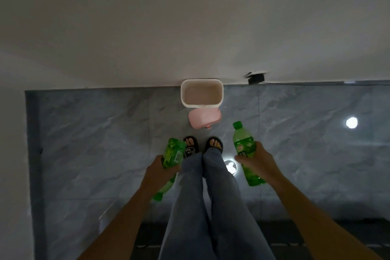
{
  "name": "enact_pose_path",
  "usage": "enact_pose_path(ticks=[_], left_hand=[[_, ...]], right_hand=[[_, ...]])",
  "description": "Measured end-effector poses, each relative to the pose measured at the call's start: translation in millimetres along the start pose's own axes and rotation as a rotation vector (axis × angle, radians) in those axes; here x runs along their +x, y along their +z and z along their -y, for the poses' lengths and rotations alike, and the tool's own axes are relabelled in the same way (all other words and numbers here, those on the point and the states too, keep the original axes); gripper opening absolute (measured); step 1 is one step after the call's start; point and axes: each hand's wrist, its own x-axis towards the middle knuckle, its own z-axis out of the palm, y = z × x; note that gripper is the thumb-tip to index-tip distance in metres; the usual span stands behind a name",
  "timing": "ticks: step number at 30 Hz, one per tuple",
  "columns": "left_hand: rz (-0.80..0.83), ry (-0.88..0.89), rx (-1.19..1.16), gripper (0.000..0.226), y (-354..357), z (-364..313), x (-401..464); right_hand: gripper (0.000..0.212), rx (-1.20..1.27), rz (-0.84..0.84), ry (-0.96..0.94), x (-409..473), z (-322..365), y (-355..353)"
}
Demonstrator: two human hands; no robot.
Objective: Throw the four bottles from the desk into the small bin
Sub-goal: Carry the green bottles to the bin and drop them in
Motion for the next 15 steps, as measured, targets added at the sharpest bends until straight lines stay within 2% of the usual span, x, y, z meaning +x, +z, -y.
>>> enact_pose_path(ticks=[3, 6, 8, 10, 12, 15], left_hand=[[-0.034, 0.024, -0.064, 0.058, 14, -21, 64], [-0.077, 0.074, -0.146, 0.057, 33, -39, 135], [-0.115, 0.119, -0.184, 0.056, 45, -47, 184], [-0.142, 0.16, -0.217, 0.064, 57, -50, 230], [-0.162, 0.195, -0.231, 0.069, 69, -49, 273], [-0.218, 0.245, -0.273, 0.067, 83, -47, 323]], right_hand=[[0.064, -0.011, -0.003, -0.057, 60, 28, 21], [0.045, -0.087, -0.003, -0.172, 129, 53, 45], [0.04, -0.119, -0.013, -0.23, 180, 66, 61], [0.04, -0.183, -0.035, -0.269, 230, 78, 74], [0.052, -0.291, -0.057, -0.305, 278, 90, 87], [0.089, -0.526, -0.107, -0.415, 345, 106, 106]])
